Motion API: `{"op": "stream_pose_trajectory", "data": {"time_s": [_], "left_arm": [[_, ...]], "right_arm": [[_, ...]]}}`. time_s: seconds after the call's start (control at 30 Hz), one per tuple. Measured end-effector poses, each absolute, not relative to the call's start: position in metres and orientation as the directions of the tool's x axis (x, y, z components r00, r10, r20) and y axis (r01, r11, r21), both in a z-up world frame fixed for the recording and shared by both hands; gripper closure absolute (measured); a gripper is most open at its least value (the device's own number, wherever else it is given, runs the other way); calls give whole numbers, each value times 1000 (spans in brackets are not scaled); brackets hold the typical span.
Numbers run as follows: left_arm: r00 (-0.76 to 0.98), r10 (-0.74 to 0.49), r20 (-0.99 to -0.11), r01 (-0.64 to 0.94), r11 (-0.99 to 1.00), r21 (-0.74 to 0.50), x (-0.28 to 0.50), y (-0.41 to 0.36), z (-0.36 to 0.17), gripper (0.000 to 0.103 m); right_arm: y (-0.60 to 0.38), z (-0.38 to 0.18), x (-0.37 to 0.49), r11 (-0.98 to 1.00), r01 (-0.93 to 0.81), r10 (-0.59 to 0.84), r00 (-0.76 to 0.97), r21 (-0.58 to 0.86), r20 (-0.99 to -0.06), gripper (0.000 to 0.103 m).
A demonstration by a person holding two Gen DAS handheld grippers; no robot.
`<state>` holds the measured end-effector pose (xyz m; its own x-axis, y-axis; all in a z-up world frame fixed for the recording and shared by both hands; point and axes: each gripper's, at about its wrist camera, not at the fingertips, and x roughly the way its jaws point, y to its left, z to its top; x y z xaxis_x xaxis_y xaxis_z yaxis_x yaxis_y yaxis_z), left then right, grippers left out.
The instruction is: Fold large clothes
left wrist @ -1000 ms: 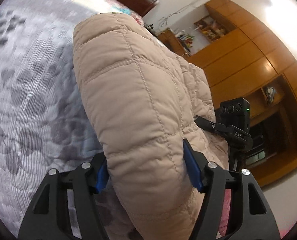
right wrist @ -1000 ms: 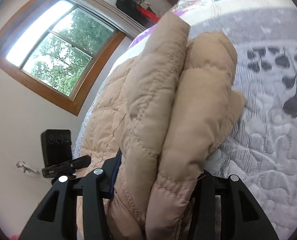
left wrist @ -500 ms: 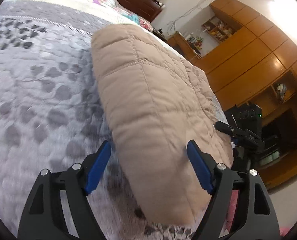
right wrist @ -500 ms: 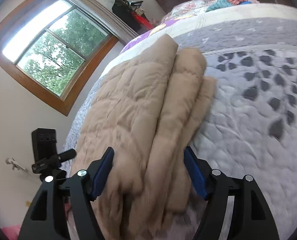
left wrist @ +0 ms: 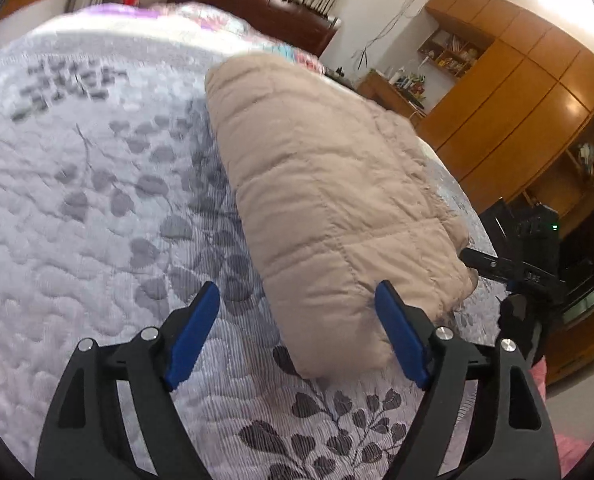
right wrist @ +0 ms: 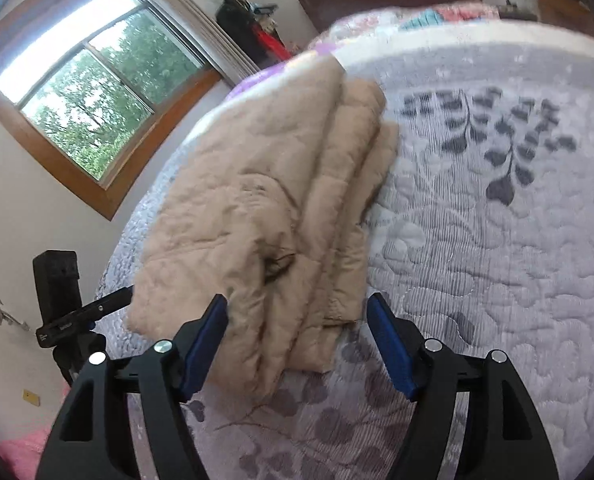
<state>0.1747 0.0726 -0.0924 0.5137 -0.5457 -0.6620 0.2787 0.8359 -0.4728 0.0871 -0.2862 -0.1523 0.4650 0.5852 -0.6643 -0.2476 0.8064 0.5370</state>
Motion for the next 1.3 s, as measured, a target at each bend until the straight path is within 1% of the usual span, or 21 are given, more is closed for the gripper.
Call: {"op": "stream_pose_trajectory", "data": {"time_s": [0.07,0.1,0.17,0.2,0.27,0.3,0.4,0.47,0.57,0.63,0.73,0.87,1.3], "left_arm": [[540,-527,-656,299,849,-436,163,72,-82,23],[558,-506,-658,304,862,-405,154,70,-74,22],[583,-473,-660,299,881,-368,141,67,-66,19],[595,-448,-668,289,894,-343,133,65,-62,15],[608,-415,-677,274,910,-312,123,61,-59,14],[614,-393,-684,261,920,-293,118,58,-57,14],[637,-336,-694,228,942,-246,105,54,-55,13],[651,-303,-696,219,953,-210,97,51,-54,12],[674,-235,-701,208,970,-125,82,43,-53,11],[686,-215,-695,200,974,-104,75,41,-51,11],[695,-201,-690,188,978,-95,65,41,-47,11],[702,-180,-689,164,982,-90,54,43,-45,11],[710,-141,-690,120,990,-79,42,48,-39,11]], "right_arm": [[-282,-139,76,823,-258,562,503,507,-657,30],[-280,-133,66,838,-261,540,523,480,-659,28],[-276,-125,51,871,-248,487,552,424,-677,14],[-273,-122,45,889,-235,454,564,393,-690,12],[-266,-118,30,916,-220,399,583,336,-708,6],[-262,-117,27,925,-214,378,589,314,-714,4],[-251,-114,13,950,-187,311,622,250,-718,4],[-244,-113,7,956,-177,293,626,234,-723,4],[-235,-112,-3,962,-166,274,628,218,-728,4],[-229,-113,-7,969,-148,245,628,196,-739,4],[-223,-114,-14,977,-119,212,618,177,-757,4],[-222,-115,-19,974,-106,222,609,200,-761,4],[-215,-107,-33,983,-97,183,639,157,-747,4]]}}
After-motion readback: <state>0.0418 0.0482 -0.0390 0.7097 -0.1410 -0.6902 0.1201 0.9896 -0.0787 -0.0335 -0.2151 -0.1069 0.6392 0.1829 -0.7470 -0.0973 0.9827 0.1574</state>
